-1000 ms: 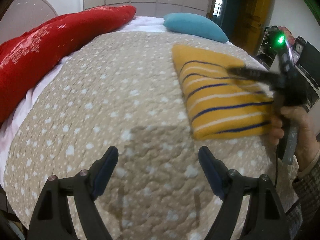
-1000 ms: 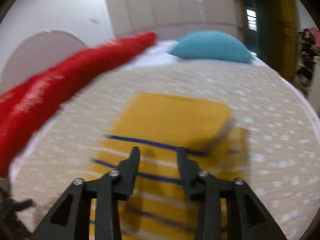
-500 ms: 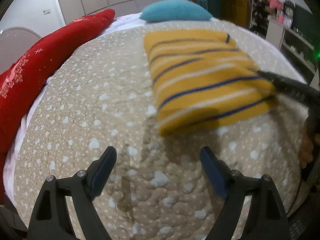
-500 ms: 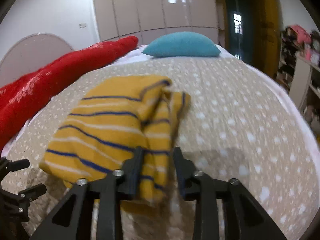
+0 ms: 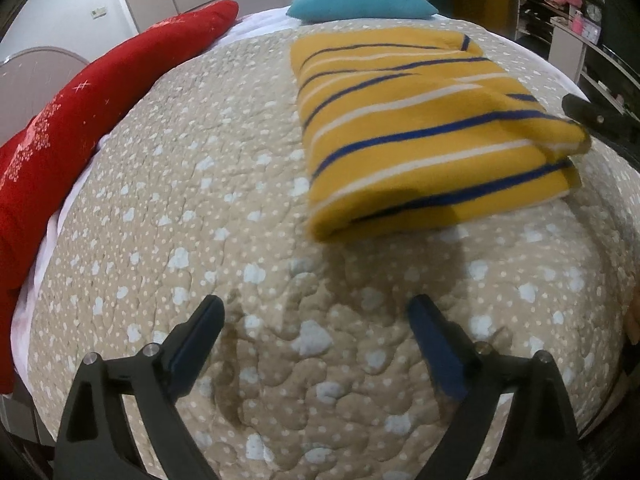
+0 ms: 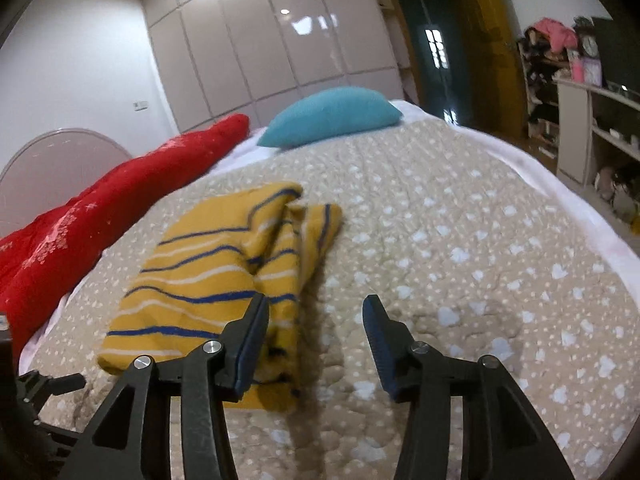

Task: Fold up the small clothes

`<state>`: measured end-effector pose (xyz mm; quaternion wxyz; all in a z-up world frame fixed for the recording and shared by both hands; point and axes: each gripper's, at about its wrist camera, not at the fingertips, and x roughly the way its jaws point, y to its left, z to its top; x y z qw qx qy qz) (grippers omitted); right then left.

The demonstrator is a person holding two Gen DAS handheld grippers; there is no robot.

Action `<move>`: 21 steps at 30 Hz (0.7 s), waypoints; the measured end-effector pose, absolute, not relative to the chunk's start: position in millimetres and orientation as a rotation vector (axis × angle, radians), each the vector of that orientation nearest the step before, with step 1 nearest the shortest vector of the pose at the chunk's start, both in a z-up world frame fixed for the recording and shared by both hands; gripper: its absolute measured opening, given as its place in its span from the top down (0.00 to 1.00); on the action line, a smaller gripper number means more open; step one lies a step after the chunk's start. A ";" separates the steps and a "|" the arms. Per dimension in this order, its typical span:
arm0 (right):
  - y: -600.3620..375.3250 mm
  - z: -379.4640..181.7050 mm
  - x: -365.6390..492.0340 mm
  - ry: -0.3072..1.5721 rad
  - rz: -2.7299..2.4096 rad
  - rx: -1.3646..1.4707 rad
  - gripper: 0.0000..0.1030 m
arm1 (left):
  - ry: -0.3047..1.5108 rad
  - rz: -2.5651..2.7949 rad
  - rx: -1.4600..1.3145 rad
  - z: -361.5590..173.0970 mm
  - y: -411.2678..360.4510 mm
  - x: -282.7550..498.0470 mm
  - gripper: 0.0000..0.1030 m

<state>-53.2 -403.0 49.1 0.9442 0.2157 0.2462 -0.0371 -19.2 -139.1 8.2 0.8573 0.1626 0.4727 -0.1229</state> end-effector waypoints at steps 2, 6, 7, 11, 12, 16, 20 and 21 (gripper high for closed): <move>-395.3 52.9 -53.4 0.493 -0.061 0.412 0.50 | 0.990 -0.260 0.344 8.4 -138.7 -18.6 0.09; -386.2 42.5 -43.9 0.546 -0.056 0.387 0.50 | 0.979 -0.260 0.357 8.8 -138.8 -19.9 0.09; -387.9 39.8 -42.3 0.558 -0.057 0.398 0.49 | 0.977 -0.260 0.358 8.7 -139.1 -20.8 0.09; -396.4 33.1 -41.0 0.573 -0.053 0.450 0.46 | 0.975 -0.262 0.345 8.1 -138.7 -22.9 0.08; -397.7 31.3 -40.2 0.579 -0.053 0.457 0.45 | 0.976 -0.263 0.341 8.0 -138.1 -22.9 0.08; -399.8 26.4 -38.3 0.594 -0.056 0.480 0.40 | 0.974 -0.264 0.333 7.4 -137.1 -22.5 0.07; -403.9 22.2 -36.5 0.606 -0.053 0.512 0.36 | 0.970 -0.265 0.331 6.4 -136.0 -21.7 0.07; -404.2 21.3 -36.4 0.608 -0.052 0.519 0.34 | 0.969 -0.265 0.331 6.2 -136.2 -21.8 0.07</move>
